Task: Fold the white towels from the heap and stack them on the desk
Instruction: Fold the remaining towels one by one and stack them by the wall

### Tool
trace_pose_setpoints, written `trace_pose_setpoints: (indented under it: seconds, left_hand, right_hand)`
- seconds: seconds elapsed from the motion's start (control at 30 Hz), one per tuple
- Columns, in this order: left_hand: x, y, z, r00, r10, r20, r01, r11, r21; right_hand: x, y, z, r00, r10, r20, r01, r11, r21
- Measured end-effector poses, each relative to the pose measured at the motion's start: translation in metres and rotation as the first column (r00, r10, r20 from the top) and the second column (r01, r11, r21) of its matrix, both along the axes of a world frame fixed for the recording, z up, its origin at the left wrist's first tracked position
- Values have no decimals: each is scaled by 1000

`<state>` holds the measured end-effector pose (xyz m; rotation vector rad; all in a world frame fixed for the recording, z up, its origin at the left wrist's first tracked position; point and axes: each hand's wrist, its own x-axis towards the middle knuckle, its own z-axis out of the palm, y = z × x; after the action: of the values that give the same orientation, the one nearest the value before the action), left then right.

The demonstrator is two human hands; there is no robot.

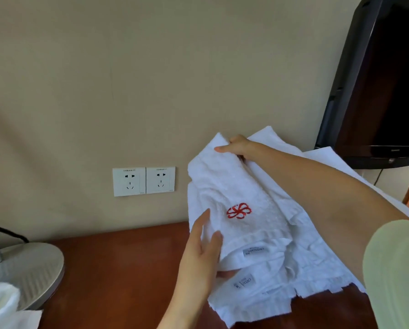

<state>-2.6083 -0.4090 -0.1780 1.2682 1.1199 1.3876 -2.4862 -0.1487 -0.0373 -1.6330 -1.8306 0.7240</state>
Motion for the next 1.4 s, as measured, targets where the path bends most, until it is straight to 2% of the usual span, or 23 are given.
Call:
trace_pose_setpoints:
  seconds: [0.13, 0.2, 0.23, 0.3, 0.37, 0.43, 0.5, 0.57, 0.63, 0.73, 0.8, 1.03, 1.13, 1.23, 1.37, 1.4]
  left_hand:
    - [-6, 1, 5, 998, 69, -16, -68, 997, 31]
    - [-11, 3, 2, 992, 41, -116, -40, 999, 6]
    - [-12, 5, -1, 984, 14, -180, -20, 999, -28]
    - [-10, 6, -8, 958, -22, -285, -5, 996, -92]
    - [-4, 6, -12, 943, 18, -334, -48, 996, -79]
    - [0, 5, -11, 918, 108, -380, -105, 994, 29]
    - [4, 4, -11, 889, 197, -414, -112, 969, 220]
    - [9, 5, -13, 863, 196, -466, -39, 945, 326]
    - [14, 5, -18, 830, 157, -536, 50, 935, 351]
    - [19, 2, -24, 747, 125, -653, 146, 927, 345]
    - [19, 0, -25, 731, 89, -677, 159, 942, 296]
    - [17, -5, -19, 622, 187, -760, 124, 935, 331]
    - [13, -7, -22, 622, 221, -751, 107, 926, 362]
    - [13, -19, -24, 686, 249, -684, 59, 917, 394]
    - [12, -48, -27, 735, 233, -637, 52, 917, 395]
    - [11, -57, -29, 727, 224, -649, 59, 921, 384]
  right_hand:
    - [-17, 6, -4, 997, 67, 37, -67, 998, -17]
    - [-19, 7, -14, 981, 56, 185, -54, 998, -17]
    - [-21, 7, -18, 946, 41, 320, -38, 999, -15]
    - [-28, 2, -25, 796, -25, 605, -9, 999, 53]
    - [-40, -9, -30, 637, -125, 761, -17, 984, 177]
    - [-52, -12, -34, 516, -202, 832, -138, 939, 314]
    - [-62, -14, -40, 467, -138, 873, -287, 911, 297]
    - [-65, -15, -51, 479, 20, 878, -308, 940, 147]
    - [-57, -13, -66, 525, 112, 844, -262, 964, 36]
    - [-39, -10, -83, 596, 106, 796, -212, 977, 28]
    - [-36, -10, -85, 612, 118, 782, -210, 977, 17]
    - [-37, -23, -83, 580, 126, 805, -199, 980, -11]
    - [-33, -39, -80, 555, 151, 818, -185, 981, -55]
    - [-27, -57, -77, 506, 195, 840, -186, 976, -114]
    - [-17, -102, -68, 437, 283, 854, -277, 945, -172]
    - [-15, -118, -66, 455, 299, 839, -303, 938, -170]
